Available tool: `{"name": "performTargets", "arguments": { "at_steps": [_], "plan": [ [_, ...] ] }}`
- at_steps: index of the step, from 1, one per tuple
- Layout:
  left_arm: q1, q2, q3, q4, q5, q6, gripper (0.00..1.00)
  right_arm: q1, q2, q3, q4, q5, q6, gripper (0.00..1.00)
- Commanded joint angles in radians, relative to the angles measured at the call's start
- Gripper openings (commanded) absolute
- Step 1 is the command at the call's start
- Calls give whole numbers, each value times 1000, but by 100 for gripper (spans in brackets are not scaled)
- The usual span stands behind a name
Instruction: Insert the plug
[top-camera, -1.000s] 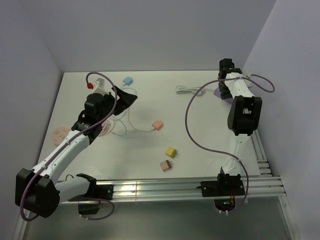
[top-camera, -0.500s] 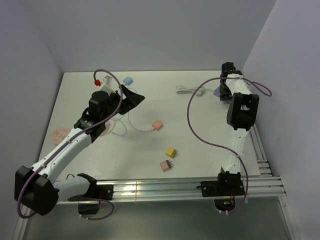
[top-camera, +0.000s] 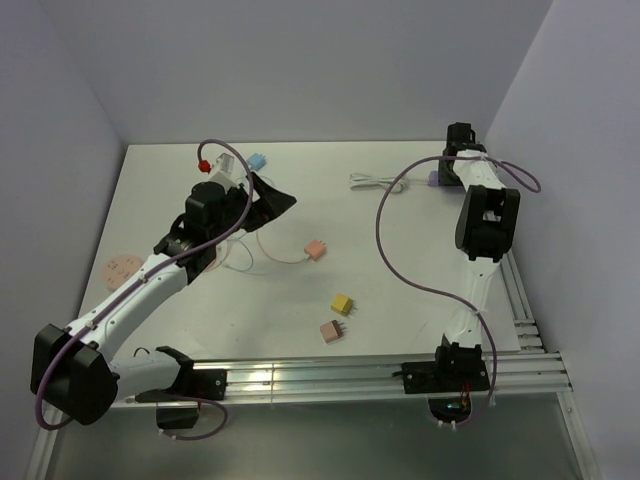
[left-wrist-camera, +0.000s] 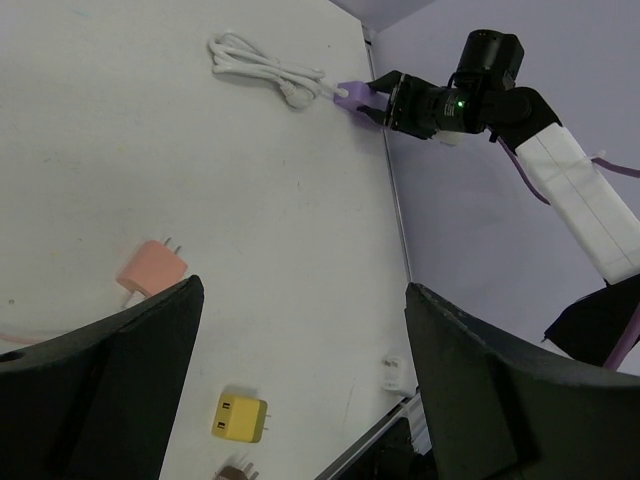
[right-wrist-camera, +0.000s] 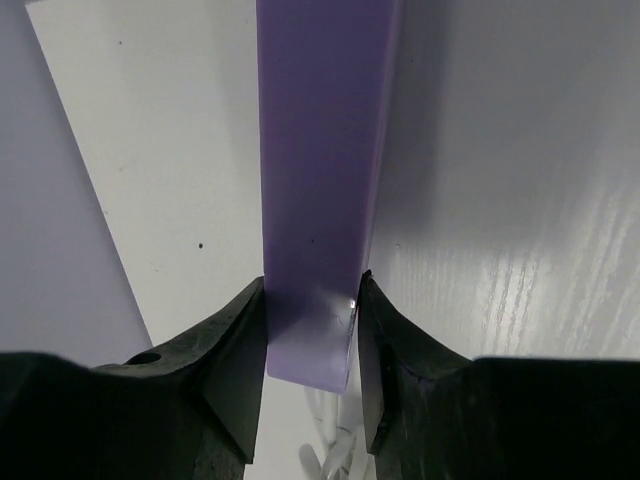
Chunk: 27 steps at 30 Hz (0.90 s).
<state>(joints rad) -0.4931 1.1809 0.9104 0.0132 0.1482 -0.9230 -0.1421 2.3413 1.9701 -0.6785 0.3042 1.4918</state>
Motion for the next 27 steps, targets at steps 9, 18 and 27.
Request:
{"name": "performTargets", "arguments": {
  "at_steps": [9,18,27],
  "plan": [
    [-10,117,179,-120,240,119,83,10,-207,-401,469,-334,-424,0],
    [-12,175,104,45,350,33,74,32,-339,-752,790,-721,-547,0],
    [-64,238,76,120,333,-2,70,44,-529,-1002,696,-625,-588,16]
  ]
}}
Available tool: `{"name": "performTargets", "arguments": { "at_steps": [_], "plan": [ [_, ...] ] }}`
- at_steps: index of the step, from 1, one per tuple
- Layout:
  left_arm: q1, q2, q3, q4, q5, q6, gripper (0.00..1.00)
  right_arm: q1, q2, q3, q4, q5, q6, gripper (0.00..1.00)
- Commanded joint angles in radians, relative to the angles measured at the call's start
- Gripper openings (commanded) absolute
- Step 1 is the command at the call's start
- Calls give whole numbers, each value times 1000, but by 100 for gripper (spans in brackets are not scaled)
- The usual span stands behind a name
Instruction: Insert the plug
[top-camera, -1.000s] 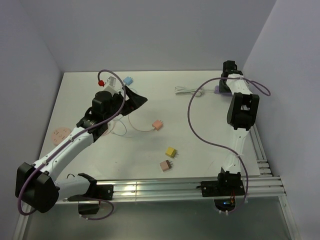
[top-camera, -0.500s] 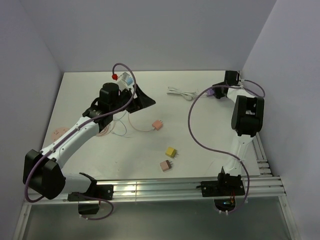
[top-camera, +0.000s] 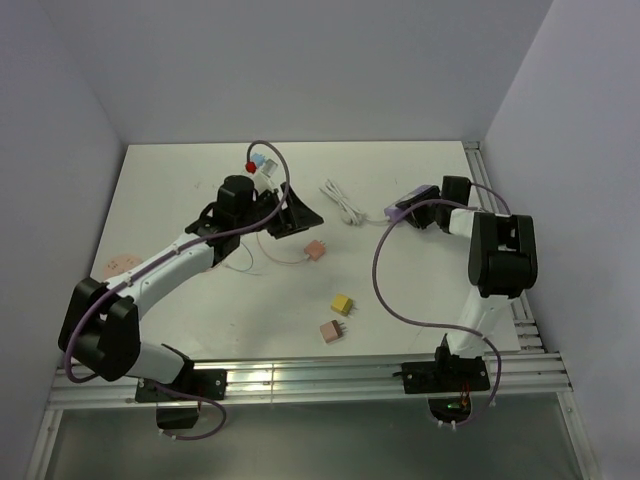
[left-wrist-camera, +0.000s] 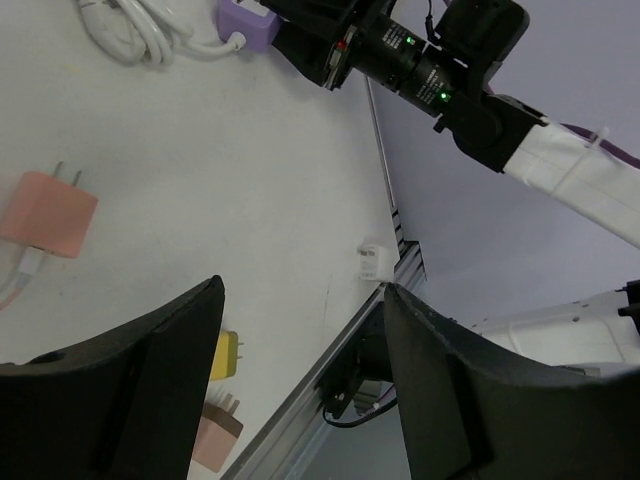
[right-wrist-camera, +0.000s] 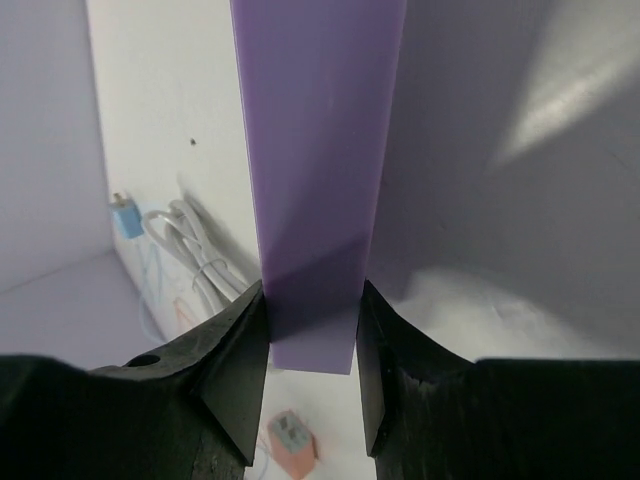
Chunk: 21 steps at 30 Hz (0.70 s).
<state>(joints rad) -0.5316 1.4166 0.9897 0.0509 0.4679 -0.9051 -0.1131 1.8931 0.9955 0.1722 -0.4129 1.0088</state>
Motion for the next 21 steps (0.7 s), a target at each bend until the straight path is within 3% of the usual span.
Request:
{"name": "performTargets", "arguments": {
  "at_steps": [1,2,6,7,13,21],
  "plan": [
    [-34,13,0,89,9,-21,70,18,-98,-41,-164,112,-117,21],
    [-48,18,3,92,9,-21,69,18,-107,-41,-204,124,-137,30],
    [-76,30,9,99,2,-21,70,20,-141,-60,-278,160,-167,43],
    [-79,28,10,96,-3,-20,70,20,-143,-78,-281,161,-167,56],
    [-96,18,23,89,-21,-11,70,26,-187,-119,-303,151,-188,59],
    [-103,22,23,92,-18,0,70,70,-379,-161,-325,216,-291,59]
  ]
}}
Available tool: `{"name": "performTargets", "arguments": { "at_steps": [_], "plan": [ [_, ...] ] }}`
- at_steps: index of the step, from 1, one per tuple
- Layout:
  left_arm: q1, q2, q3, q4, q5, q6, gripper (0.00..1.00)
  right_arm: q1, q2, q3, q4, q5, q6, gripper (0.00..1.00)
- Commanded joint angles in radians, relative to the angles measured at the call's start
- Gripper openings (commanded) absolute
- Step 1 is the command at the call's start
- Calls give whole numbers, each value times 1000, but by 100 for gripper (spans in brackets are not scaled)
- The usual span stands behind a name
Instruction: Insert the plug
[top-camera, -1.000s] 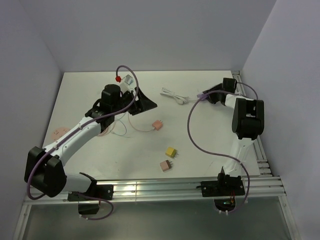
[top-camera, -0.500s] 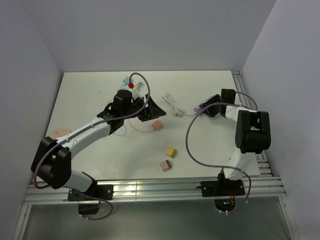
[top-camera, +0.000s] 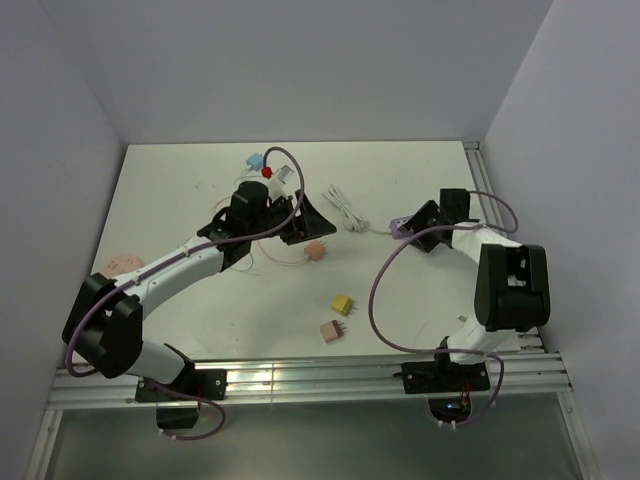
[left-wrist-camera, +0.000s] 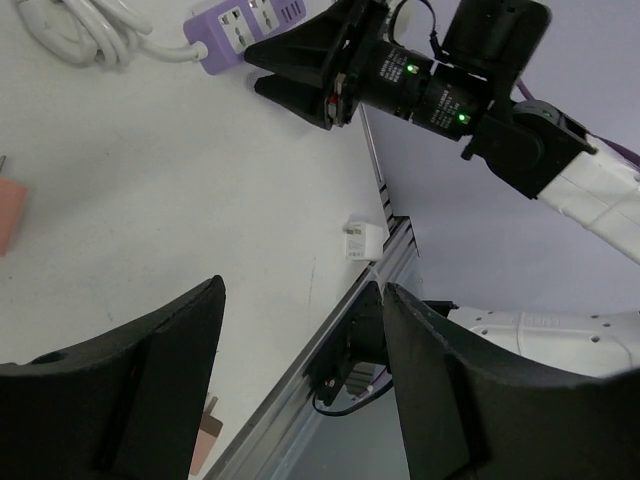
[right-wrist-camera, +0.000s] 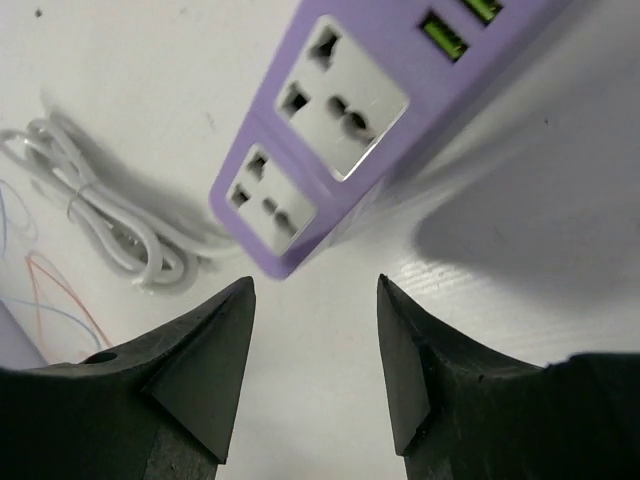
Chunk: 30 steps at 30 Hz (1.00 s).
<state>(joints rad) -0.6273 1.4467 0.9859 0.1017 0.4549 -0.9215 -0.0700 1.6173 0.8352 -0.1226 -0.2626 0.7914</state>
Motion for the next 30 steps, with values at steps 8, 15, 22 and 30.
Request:
{"name": "performTargets", "arguments": {
  "at_steps": [8,15,22,30],
  "plan": [
    [-18,-86,-16,-13,-99,49,73,111,-273,102,-316,345,-75,96],
    [-31,-146,-64,-20,-108,53,78,99,-329,154,-729,655,236,98],
    [-31,-180,-64,-51,-104,55,80,79,-589,13,-1058,884,789,100],
    [-52,-132,23,-180,-68,64,79,50,-932,-251,-1043,818,1112,100]
  ]
}}
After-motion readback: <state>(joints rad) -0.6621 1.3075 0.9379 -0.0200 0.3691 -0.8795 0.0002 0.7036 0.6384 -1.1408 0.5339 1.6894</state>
